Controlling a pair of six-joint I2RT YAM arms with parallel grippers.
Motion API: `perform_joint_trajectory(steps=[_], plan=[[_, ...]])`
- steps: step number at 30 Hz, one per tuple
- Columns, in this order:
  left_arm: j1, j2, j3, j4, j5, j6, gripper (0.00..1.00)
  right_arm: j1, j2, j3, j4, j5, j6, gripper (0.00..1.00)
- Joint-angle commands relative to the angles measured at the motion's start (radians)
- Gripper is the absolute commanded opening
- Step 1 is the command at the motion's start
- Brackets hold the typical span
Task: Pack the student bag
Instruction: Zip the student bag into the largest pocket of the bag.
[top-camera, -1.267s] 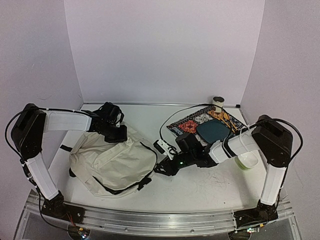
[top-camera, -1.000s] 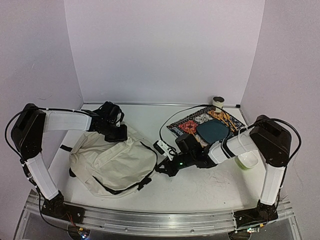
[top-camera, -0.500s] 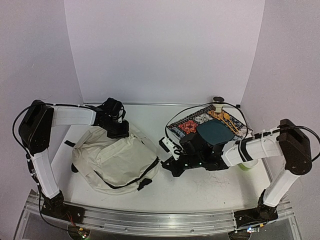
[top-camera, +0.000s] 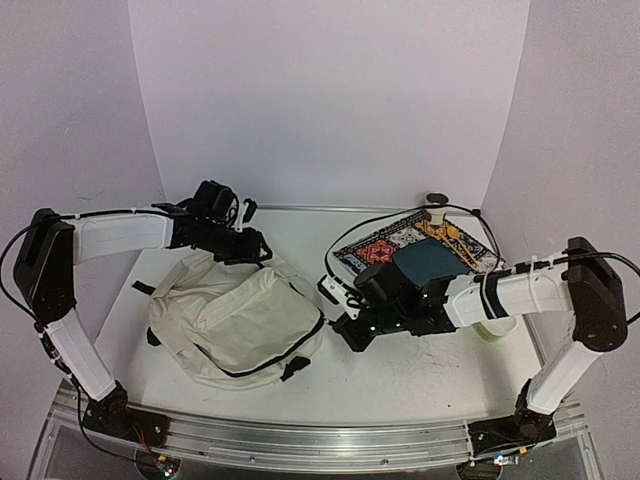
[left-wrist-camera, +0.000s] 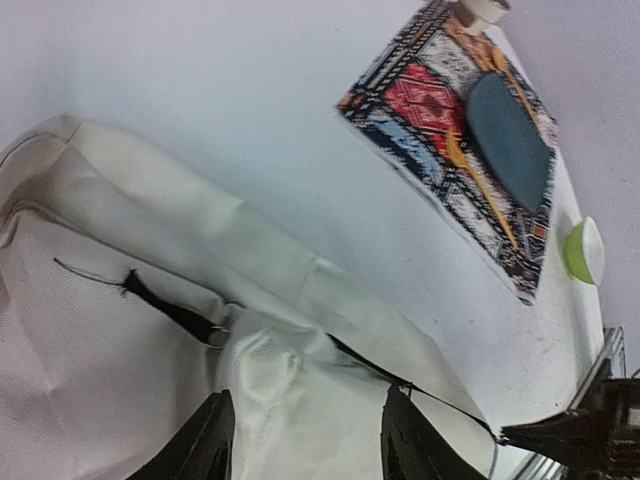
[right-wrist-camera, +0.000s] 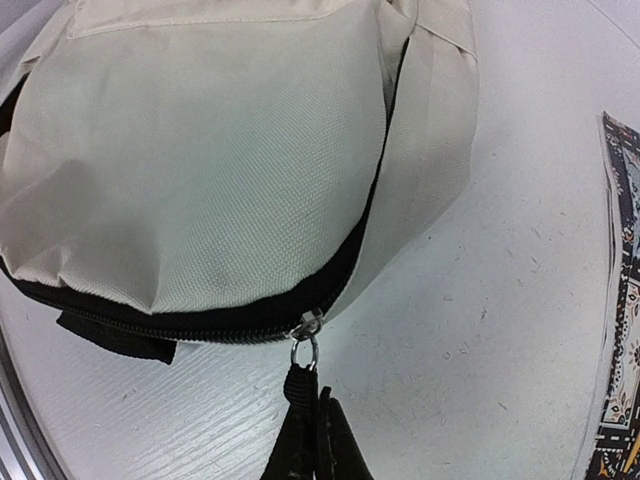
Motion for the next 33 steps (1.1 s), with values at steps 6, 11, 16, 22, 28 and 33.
perform_joint_trajectory(steps=[6,11,16,22,28,33], plan=[[-0.111,0.067,0.091,0.017,0.135,0.075,0.58,0.007,-0.01,0.02,-0.039,0.021,-0.064,0.0],[-0.127,0.187,0.171,0.013,0.161,0.073,0.59,0.016,0.002,0.017,-0.029,0.036,-0.065,0.0],[-0.138,0.313,0.301,-0.067,0.163,0.111,0.61,0.028,0.012,0.025,-0.029,0.057,-0.083,0.0],[-0.165,0.39,0.358,-0.114,0.142,0.045,0.63,0.056,0.022,0.043,-0.034,0.149,-0.112,0.0],[-0.194,0.429,0.342,-0.139,0.152,0.015,0.68,0.094,0.063,0.079,-0.058,0.287,-0.134,0.0],[-0.215,0.427,0.341,-0.197,0.121,0.026,0.7,0.12,0.095,0.113,-0.085,0.37,-0.145,0.0]])
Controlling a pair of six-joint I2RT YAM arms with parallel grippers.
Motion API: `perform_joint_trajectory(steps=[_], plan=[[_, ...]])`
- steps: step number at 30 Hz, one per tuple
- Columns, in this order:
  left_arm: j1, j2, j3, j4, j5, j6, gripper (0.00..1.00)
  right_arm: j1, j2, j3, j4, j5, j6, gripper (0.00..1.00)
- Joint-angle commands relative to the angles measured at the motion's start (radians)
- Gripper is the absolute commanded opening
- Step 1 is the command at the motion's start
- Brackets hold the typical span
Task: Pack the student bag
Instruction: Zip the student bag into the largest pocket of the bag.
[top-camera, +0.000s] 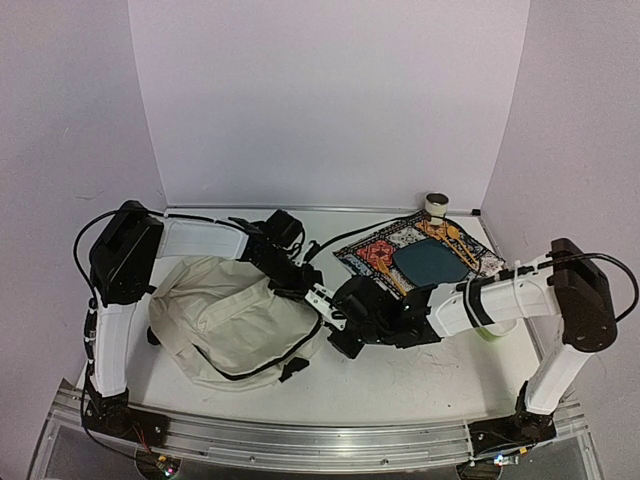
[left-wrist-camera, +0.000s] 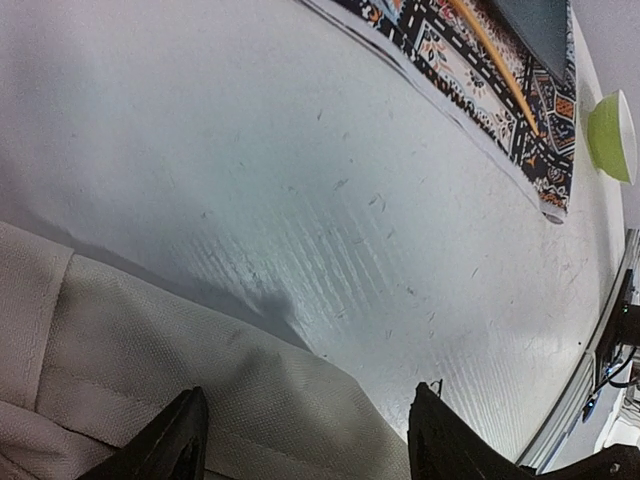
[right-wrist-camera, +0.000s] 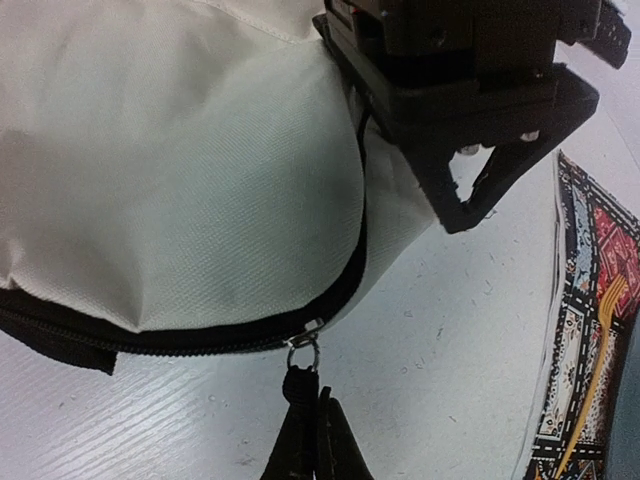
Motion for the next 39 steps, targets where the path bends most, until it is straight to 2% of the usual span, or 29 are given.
perform_joint_trajectory(steps=[1,4,10,13,14,27,36,39], plan=[[-0.024,0.0,0.022,-0.095,-0.021,-0.001,0.7,0.024,0.025,0.054,-0.054,0.129,-0.026,0.0],[-0.034,0.019,0.024,-0.118,-0.02,0.008,0.65,0.031,0.035,0.063,-0.057,0.158,-0.029,0.0],[-0.051,0.098,0.037,-0.122,-0.01,0.014,0.21,0.046,0.048,0.093,-0.09,0.153,-0.029,0.0],[-0.051,0.154,0.065,-0.122,-0.032,0.013,0.03,0.071,0.046,0.104,-0.119,0.124,-0.015,0.0],[-0.049,0.176,0.081,-0.123,-0.044,0.012,0.0,0.084,0.045,0.107,-0.13,0.114,-0.007,0.0],[0.025,0.338,0.312,-0.12,-0.152,-0.025,0.0,0.263,0.05,0.146,-0.219,-0.046,0.156,0.0],[0.051,0.428,0.399,-0.095,-0.165,-0.065,0.0,0.306,0.089,0.205,-0.216,-0.15,0.201,0.0],[0.058,0.435,0.433,-0.09,-0.152,-0.069,0.0,0.305,0.095,0.206,-0.215,-0.12,0.222,0.0]])
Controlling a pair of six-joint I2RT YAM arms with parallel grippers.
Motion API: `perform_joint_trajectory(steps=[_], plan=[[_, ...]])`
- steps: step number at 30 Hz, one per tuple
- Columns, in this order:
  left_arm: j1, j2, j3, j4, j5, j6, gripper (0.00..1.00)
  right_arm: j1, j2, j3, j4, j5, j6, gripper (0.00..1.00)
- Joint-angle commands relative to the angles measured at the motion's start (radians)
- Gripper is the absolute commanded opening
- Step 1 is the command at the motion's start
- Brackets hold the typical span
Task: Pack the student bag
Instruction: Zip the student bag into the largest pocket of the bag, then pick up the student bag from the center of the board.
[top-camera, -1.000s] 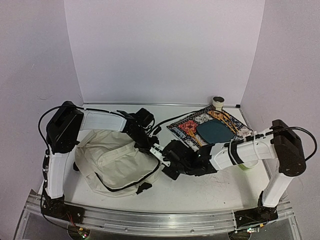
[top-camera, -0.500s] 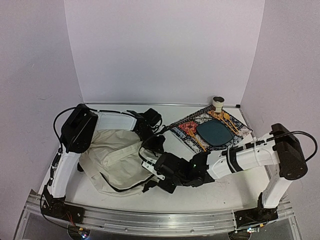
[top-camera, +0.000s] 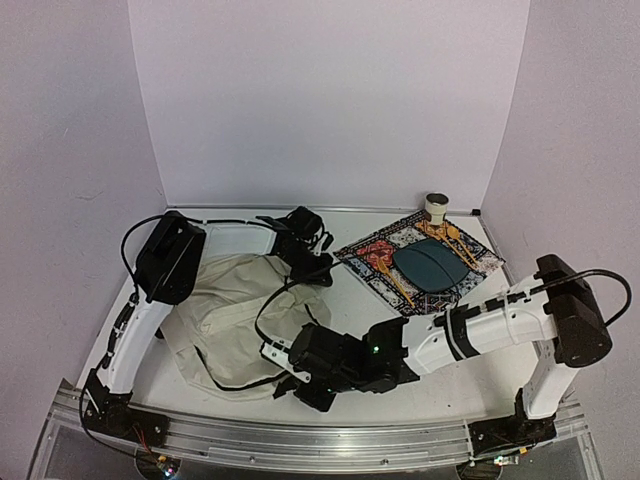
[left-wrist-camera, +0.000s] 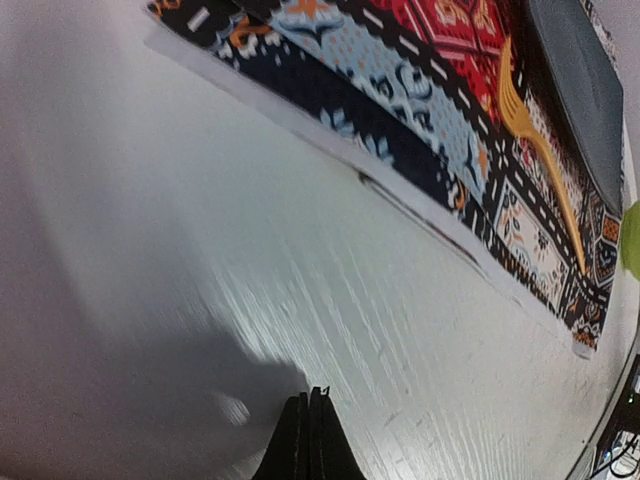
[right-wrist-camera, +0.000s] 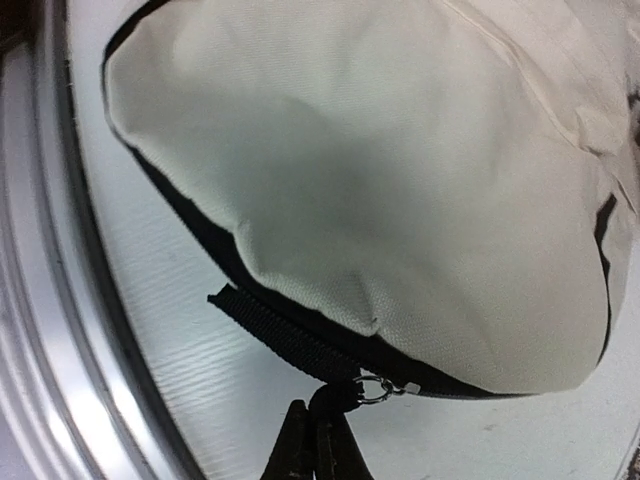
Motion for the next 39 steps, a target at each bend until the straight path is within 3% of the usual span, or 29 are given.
perform_joint_trajectory(steps=[1,4,7,14,27,33,39], plan=[[0.031,0.081,0.009,-0.045,-0.104,-0.012,0.0,0.024,0.01,0.036,-0.017,-0.033,0.051,0.0],[0.031,0.002,-0.021,-0.028,-0.108,-0.004,0.01,0.011,0.001,0.022,-0.016,-0.013,0.082,0.21],[0.031,-0.108,-0.088,-0.001,-0.133,-0.001,0.1,-0.002,-0.017,0.012,-0.01,-0.031,0.101,0.26],[0.031,-0.355,-0.278,0.045,-0.197,-0.005,0.26,-0.031,-0.117,-0.034,0.053,-0.082,0.133,0.5],[-0.025,-0.739,-0.701,0.126,-0.368,-0.113,0.44,-0.173,-0.314,-0.272,0.255,-0.158,0.428,0.69],[-0.106,-0.908,-0.882,0.138,-0.447,-0.191,0.48,-0.198,-0.29,-0.353,0.402,-0.102,0.649,0.83],[-0.242,-1.052,-1.029,0.139,-0.517,-0.307,0.51,-0.199,-0.205,-0.381,0.577,-0.104,0.789,0.82]])
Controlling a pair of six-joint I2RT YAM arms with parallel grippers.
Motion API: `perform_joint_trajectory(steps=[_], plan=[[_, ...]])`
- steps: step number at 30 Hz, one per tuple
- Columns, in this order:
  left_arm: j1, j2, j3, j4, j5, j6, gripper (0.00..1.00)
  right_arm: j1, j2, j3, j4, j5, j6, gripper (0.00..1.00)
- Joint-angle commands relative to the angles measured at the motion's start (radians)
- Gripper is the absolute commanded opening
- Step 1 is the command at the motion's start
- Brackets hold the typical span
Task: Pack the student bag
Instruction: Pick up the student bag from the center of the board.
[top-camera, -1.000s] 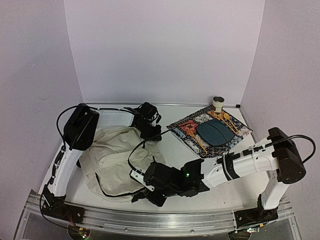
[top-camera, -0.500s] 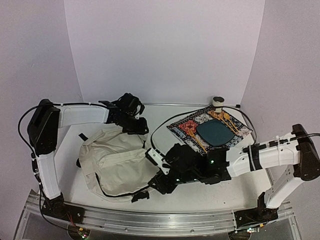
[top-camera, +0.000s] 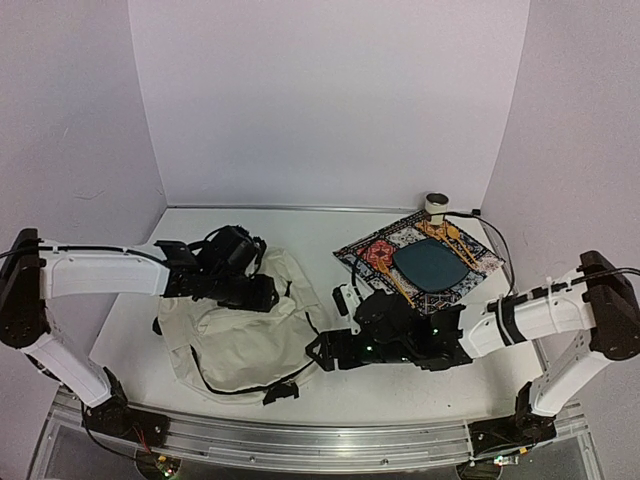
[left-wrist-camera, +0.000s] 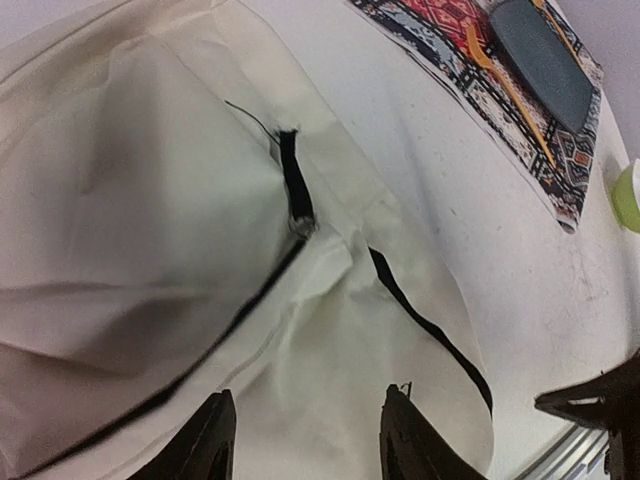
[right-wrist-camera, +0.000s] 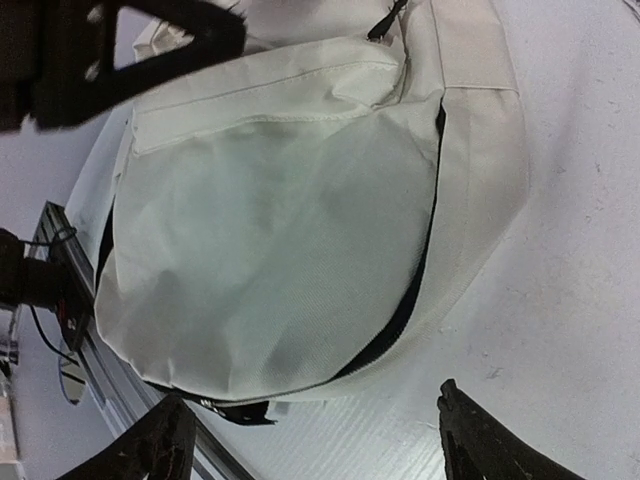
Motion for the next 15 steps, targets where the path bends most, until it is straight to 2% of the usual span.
perform_joint_trajectory(steps=[1,10,15], plan=[[-0.105,-0.125,-0.091,0.031,-0.098,-0.127,0.51,-0.003,0.073,-0.012,0.201,0.004,0.16,0.81],[-0.313,-0.247,-0.2,0.017,-0.21,-0.302,0.51,-0.006,0.216,0.046,0.27,-0.018,0.261,0.66],[-0.406,-0.233,-0.193,0.008,-0.254,-0.359,0.51,-0.008,0.256,0.086,0.298,-0.027,0.248,0.54]])
